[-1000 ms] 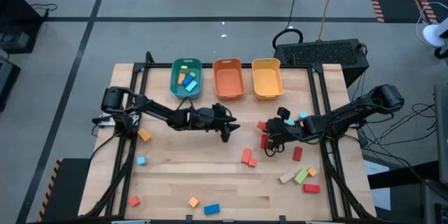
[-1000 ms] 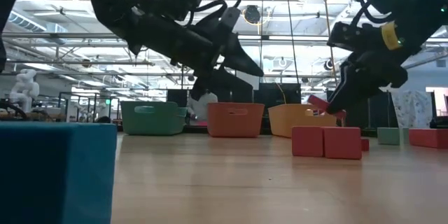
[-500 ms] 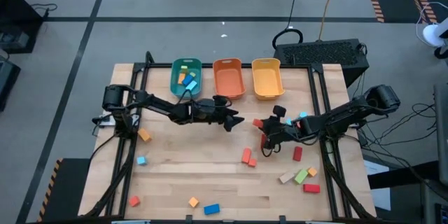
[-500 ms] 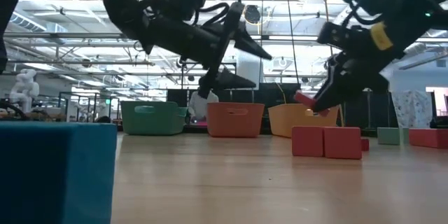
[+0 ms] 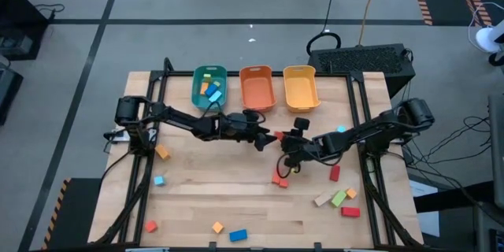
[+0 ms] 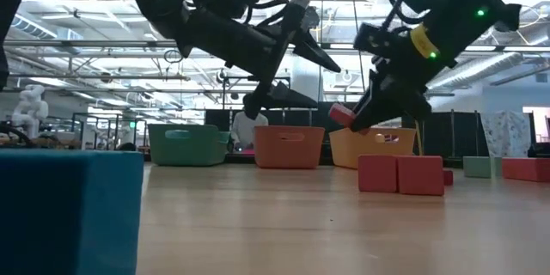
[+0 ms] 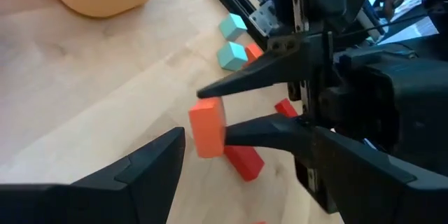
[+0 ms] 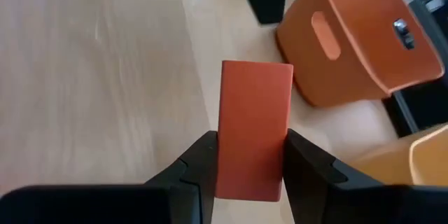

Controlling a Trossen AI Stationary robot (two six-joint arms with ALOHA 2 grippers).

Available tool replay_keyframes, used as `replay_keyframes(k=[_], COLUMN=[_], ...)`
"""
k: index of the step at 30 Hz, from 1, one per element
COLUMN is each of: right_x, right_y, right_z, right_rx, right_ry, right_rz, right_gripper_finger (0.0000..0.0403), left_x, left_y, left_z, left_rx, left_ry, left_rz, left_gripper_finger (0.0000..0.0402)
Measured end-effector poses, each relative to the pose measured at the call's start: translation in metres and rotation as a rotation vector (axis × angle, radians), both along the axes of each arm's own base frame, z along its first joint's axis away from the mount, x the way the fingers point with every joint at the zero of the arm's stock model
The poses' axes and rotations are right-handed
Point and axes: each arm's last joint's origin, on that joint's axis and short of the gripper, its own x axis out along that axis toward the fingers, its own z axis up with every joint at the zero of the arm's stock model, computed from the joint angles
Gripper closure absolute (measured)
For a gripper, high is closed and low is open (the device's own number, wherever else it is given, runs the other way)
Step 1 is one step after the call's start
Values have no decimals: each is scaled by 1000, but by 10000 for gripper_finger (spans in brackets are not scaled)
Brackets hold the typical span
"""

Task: Sort blocks by size
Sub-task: Put the right orange thin rectangular block into the blue bin

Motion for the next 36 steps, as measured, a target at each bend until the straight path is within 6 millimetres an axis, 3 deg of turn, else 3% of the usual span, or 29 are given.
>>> replay_keyframes(k=[12, 21, 36], right_x=[15, 16, 16], right_y=[2, 3, 3], right_z=[22, 24, 23], right_rx=[-69, -81, -94], right_ry=[-39, -37, -27], right_rz=[27, 33, 46], right_gripper_finger=[289, 289, 289], left_x=[-1, 3, 18], left_y=[1, 5, 13], left_z=[-2, -11, -13], left_rx=[8, 20, 8], left_ry=[20, 18, 10], left_rz=[24, 60, 60], left_gripper_finger=[91, 94, 223])
